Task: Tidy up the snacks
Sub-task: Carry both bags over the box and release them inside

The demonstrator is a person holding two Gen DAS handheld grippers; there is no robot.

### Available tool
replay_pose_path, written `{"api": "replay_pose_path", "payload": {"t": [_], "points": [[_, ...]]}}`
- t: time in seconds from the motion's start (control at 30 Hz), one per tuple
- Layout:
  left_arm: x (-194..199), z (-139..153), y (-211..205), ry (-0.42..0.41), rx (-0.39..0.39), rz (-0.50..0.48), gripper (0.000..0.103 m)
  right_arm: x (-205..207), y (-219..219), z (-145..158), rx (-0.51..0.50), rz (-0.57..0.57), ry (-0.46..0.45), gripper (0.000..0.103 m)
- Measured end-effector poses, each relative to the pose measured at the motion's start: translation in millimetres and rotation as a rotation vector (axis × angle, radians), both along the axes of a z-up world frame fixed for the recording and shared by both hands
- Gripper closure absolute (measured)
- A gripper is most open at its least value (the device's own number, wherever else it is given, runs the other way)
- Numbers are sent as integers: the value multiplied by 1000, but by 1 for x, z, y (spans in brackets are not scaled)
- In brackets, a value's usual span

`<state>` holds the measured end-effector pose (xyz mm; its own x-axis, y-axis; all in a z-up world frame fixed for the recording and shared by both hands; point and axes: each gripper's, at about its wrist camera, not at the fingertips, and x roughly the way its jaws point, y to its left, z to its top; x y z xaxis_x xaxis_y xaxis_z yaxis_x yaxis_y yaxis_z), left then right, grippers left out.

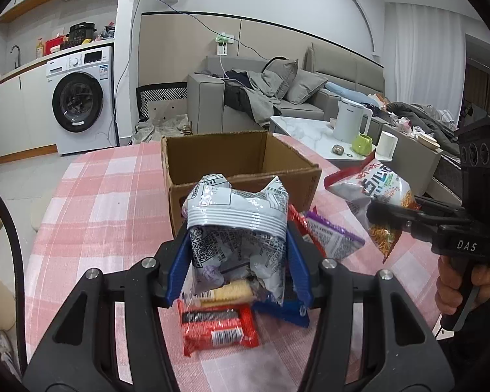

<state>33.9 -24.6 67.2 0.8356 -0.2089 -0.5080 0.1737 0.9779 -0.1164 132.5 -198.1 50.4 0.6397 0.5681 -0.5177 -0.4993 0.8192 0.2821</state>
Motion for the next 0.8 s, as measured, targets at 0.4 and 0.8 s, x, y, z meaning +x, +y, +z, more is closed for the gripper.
{"api": "replay_pose_path", "payload": {"t": [0.4, 0.8], "points": [[40, 22, -5, -16, 2, 38, 52, 33, 5, 24, 28, -35, 19, 49], [93, 22, 7, 9, -7, 78, 52, 66, 24, 29, 20, -41, 48, 49]]}}
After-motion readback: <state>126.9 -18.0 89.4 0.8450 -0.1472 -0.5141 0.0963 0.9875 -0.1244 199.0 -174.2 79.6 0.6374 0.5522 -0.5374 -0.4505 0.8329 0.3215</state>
